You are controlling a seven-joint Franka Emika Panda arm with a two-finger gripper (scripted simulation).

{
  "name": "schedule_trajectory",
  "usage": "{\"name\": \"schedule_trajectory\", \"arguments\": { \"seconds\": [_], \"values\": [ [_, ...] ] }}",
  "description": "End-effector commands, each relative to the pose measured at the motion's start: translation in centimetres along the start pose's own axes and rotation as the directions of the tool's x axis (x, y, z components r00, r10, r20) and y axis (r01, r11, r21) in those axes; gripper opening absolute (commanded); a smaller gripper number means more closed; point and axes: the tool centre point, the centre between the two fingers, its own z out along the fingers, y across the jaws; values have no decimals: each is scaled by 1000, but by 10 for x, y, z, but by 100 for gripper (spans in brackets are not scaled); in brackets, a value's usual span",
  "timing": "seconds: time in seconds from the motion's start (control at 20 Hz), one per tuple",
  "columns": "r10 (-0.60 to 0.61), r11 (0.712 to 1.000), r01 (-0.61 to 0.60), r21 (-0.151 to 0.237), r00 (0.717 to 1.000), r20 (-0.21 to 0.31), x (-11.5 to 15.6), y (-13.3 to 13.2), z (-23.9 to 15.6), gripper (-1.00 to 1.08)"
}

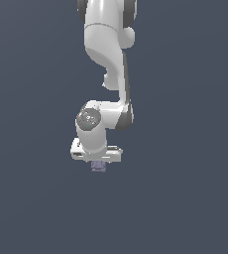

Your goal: Pick up the object and move it to a goal position.

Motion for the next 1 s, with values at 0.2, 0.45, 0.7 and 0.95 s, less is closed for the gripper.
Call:
{"name": "schedule_trajectory", "arguments": {
  "seconds": [0.2,0.45,0.7,0.95],
  "values": [
    [0,1000,0,0,1000,0,1,0,18,100],
    [0,1000,0,0,1000,0,1,0,18,-100],
    [0,1000,0,0,1000,0,1,0,18,-100],
    [0,1000,0,0,1000,0,1,-1,17,-100]
  ]
}}
